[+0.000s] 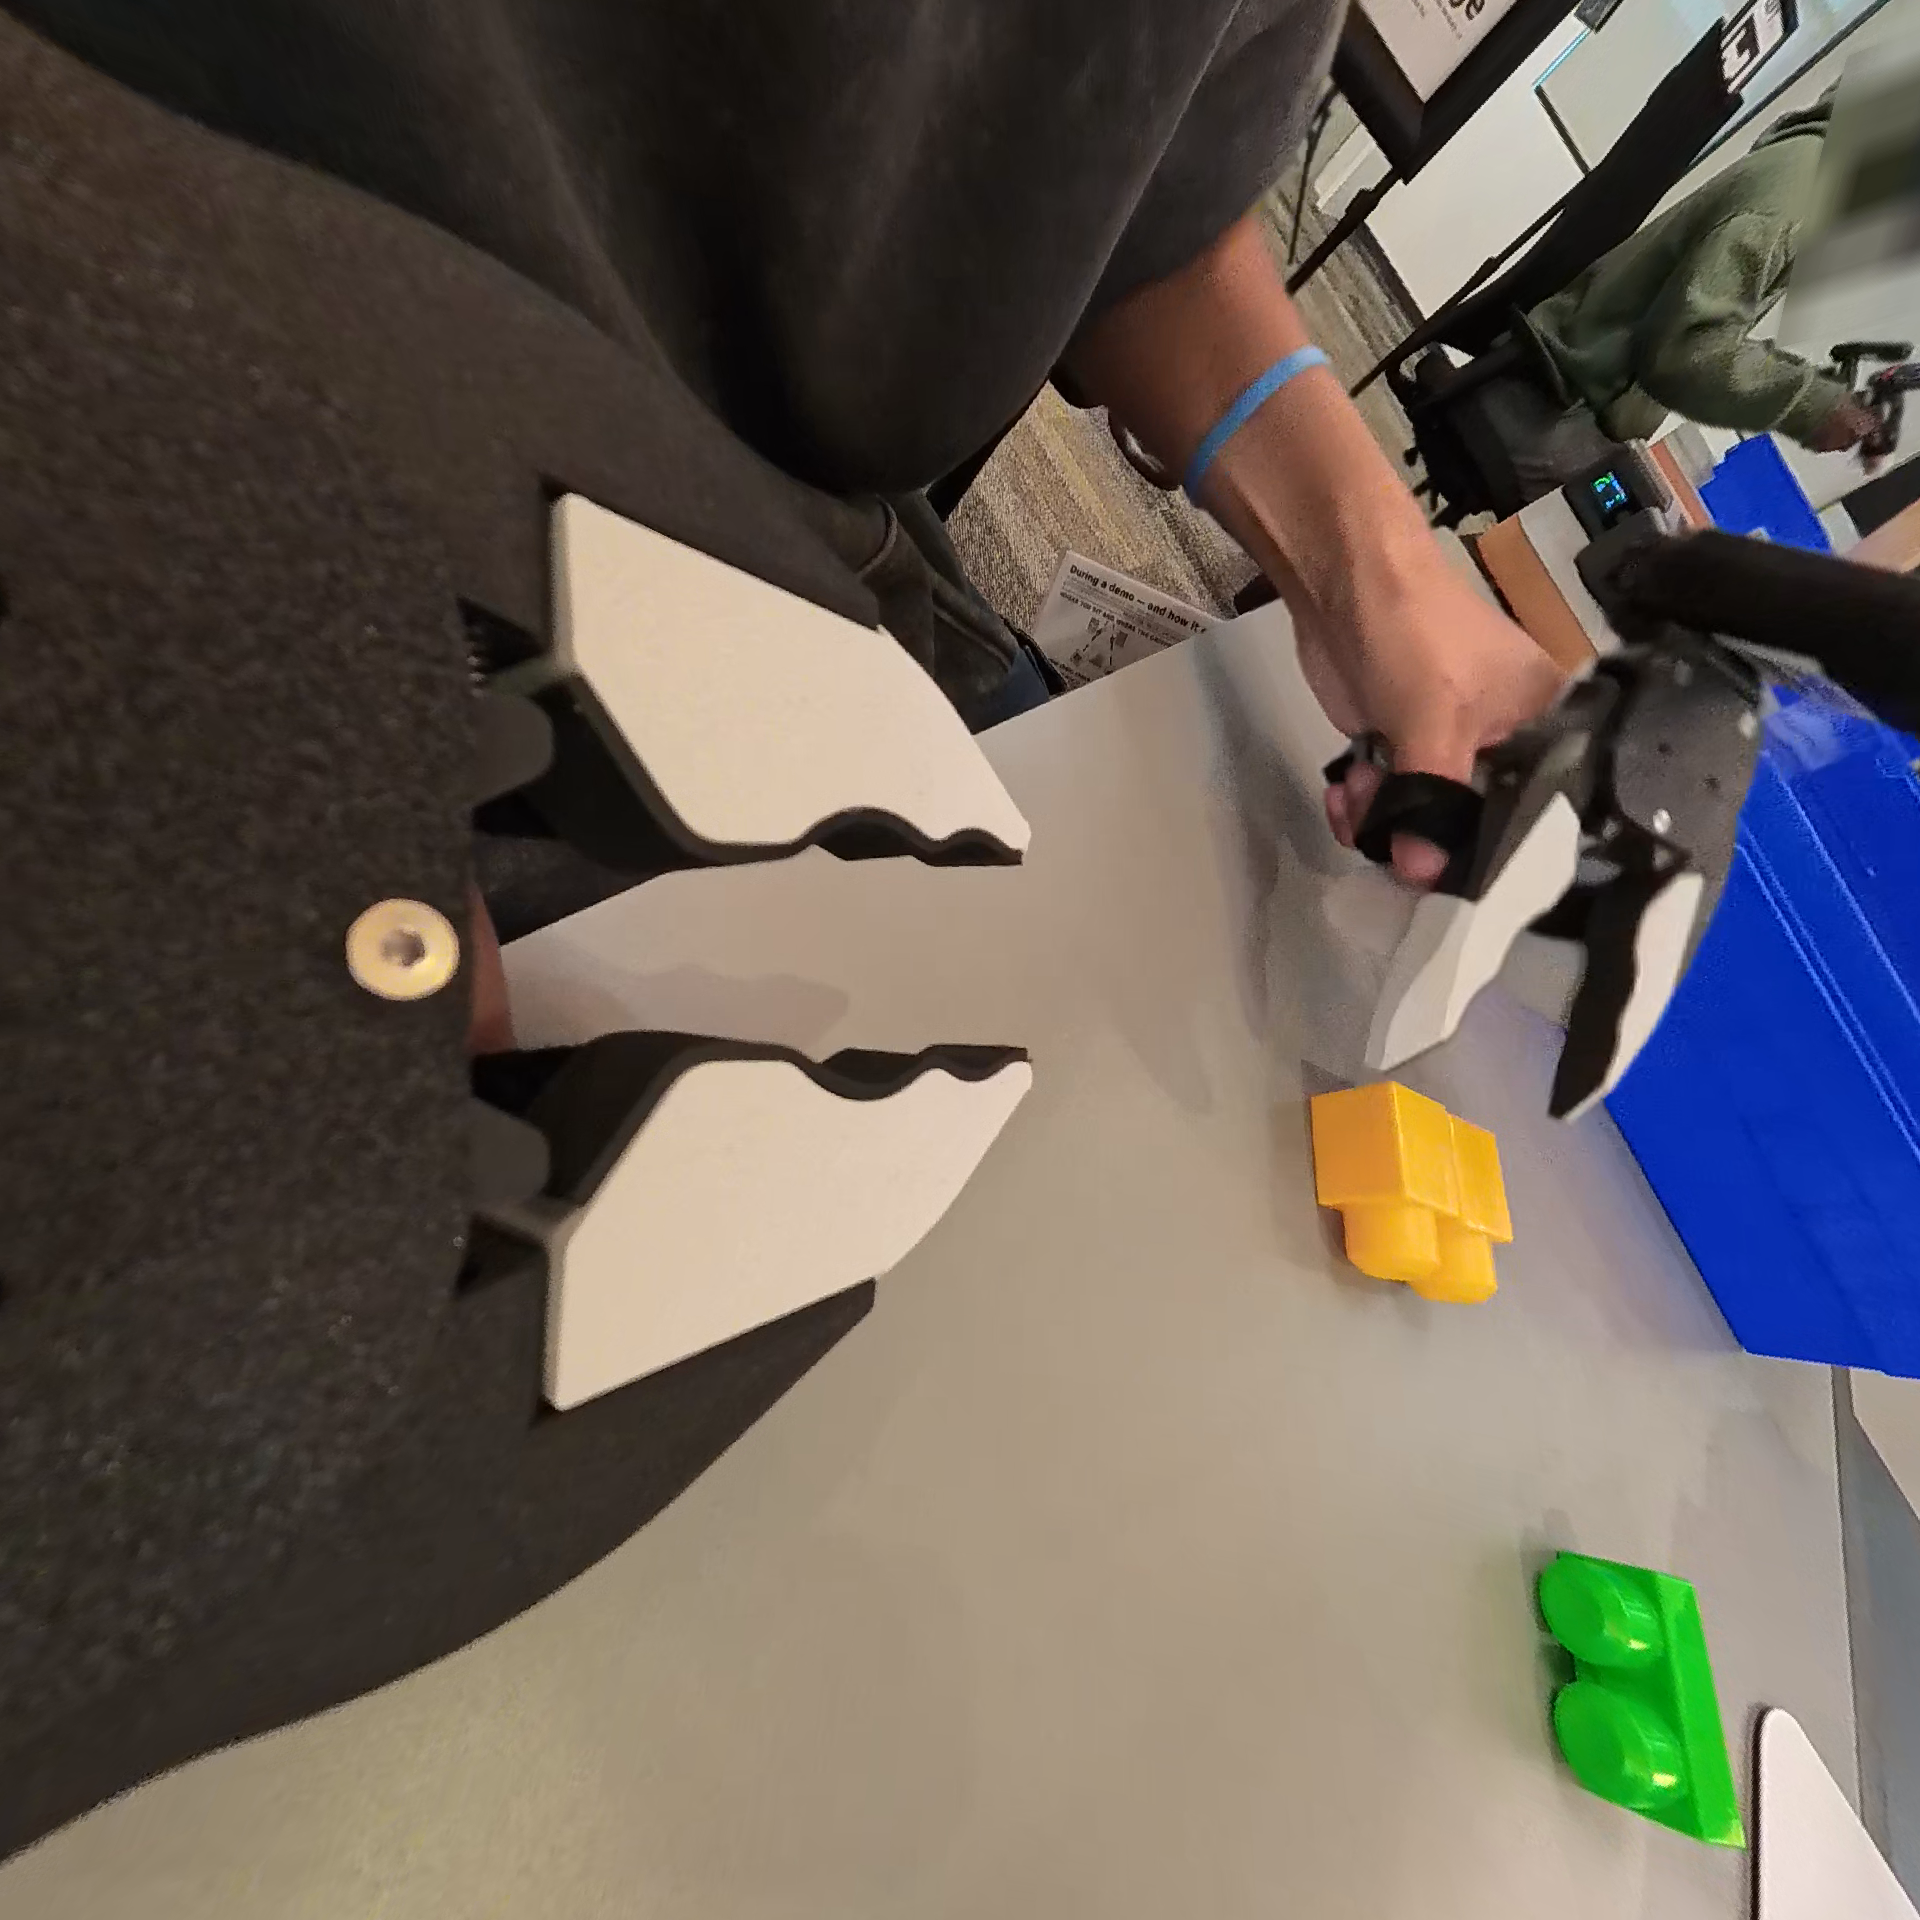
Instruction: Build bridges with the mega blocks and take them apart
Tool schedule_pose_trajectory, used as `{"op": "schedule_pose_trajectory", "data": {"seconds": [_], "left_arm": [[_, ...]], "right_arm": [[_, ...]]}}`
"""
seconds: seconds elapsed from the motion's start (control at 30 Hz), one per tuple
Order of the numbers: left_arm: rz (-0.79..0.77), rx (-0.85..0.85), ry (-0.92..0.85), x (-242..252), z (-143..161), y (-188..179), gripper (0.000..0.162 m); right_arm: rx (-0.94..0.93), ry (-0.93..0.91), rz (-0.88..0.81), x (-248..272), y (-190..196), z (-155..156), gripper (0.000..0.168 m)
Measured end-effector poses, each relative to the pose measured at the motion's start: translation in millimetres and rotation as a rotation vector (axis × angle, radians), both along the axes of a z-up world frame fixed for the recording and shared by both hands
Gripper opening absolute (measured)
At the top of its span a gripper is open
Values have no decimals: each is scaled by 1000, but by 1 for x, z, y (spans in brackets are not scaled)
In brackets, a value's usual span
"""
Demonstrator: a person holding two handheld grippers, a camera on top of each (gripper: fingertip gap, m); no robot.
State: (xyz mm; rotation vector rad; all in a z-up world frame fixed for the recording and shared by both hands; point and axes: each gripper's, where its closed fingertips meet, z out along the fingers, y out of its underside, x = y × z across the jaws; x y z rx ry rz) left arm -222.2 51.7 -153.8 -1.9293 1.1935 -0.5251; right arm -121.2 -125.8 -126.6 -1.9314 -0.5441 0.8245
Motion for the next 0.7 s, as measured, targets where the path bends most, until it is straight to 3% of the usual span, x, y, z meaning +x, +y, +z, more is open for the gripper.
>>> {"op": "schedule_pose_trajectory", "data": {"seconds": [0.13, 0.23, 0.33, 0.5, 0.7], "left_arm": [[69, 190, 7, -16, 0, 0, 96], [36, 247, 64, -8, -5, 1, 87], [-31, 184, 134, 2, -20, 0, 81], [-58, -79, 137, 6, -37, 1, 81], [-74, 6, 133, 10, -32, 8, 91]], "right_arm": [[-8, 3, 4, -1, 0, -3, 33], [-4, -4, 12, -3, -1, -2, 33], [-1, -10, 19, -5, -2, -1, 33], [4, -29, 16, -2, -3, -2, 33], [-2, -30, 13, -1, -2, -5, 33]]}}
